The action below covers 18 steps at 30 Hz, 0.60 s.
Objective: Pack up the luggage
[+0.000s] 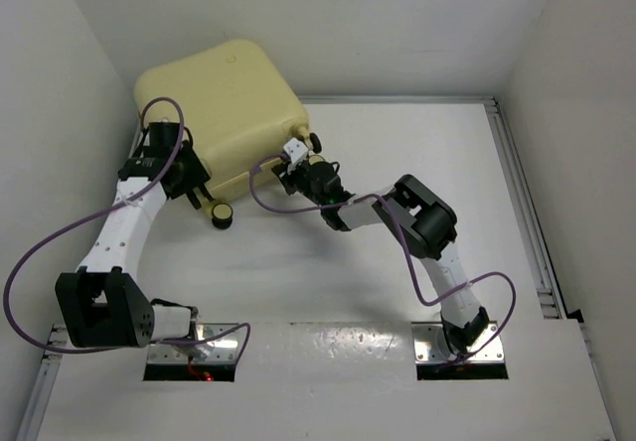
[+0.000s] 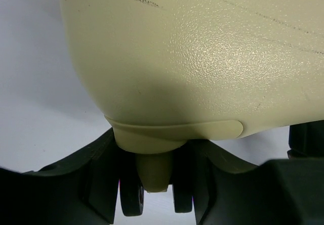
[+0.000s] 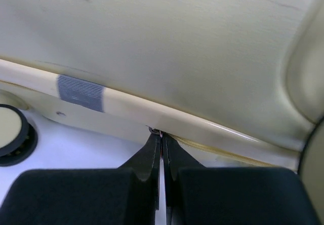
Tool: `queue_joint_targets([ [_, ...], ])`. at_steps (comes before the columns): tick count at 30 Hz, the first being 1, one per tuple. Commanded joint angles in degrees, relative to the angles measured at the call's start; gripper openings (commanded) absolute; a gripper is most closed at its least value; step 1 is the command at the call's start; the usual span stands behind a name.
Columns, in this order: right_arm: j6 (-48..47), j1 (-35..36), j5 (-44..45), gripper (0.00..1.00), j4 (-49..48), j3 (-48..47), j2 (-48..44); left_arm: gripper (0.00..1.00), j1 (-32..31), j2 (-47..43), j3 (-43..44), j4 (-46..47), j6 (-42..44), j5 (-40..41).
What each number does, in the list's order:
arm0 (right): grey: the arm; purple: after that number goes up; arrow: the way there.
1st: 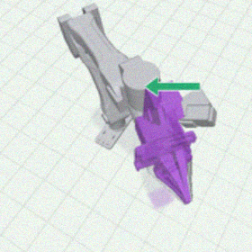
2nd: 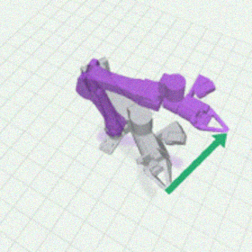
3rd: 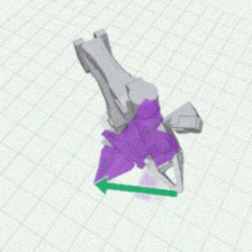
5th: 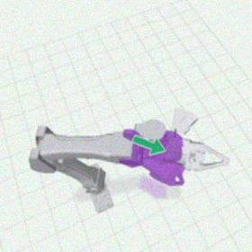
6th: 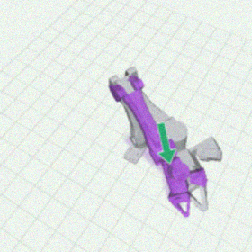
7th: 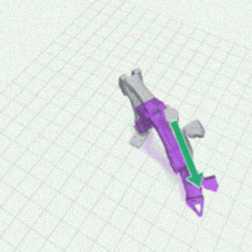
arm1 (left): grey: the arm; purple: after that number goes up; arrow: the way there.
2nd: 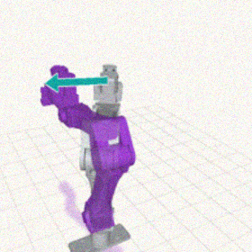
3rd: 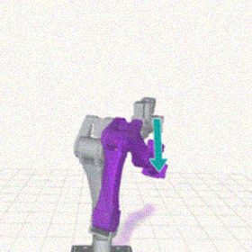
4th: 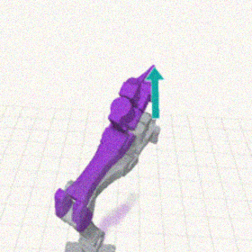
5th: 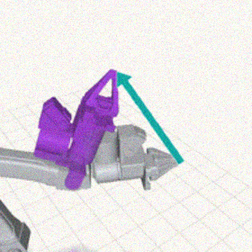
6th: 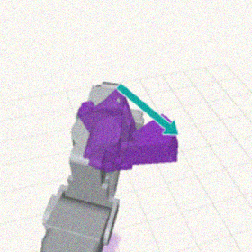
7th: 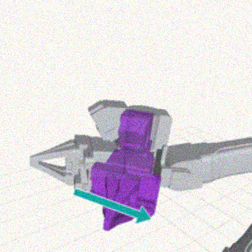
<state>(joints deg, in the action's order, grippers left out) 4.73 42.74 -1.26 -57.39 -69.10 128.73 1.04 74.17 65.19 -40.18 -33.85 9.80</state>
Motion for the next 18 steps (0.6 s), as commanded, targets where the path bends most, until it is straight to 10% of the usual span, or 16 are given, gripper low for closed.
queue_joint_targets([
  [1, 0.1, -3.1, 5.48, 0.0, -2.91, 1.51, -4.8, 0.0, 4.32, 1.59, 0.73, -3.94, 5.71, 1.2],
  [18, 2.04, -10.74, 10.48, 0.0, 0.87, 10.11, -10.95, 0.0, 19.18, 8.97, 2.75, -4.99, 12.48, 1.46],
])
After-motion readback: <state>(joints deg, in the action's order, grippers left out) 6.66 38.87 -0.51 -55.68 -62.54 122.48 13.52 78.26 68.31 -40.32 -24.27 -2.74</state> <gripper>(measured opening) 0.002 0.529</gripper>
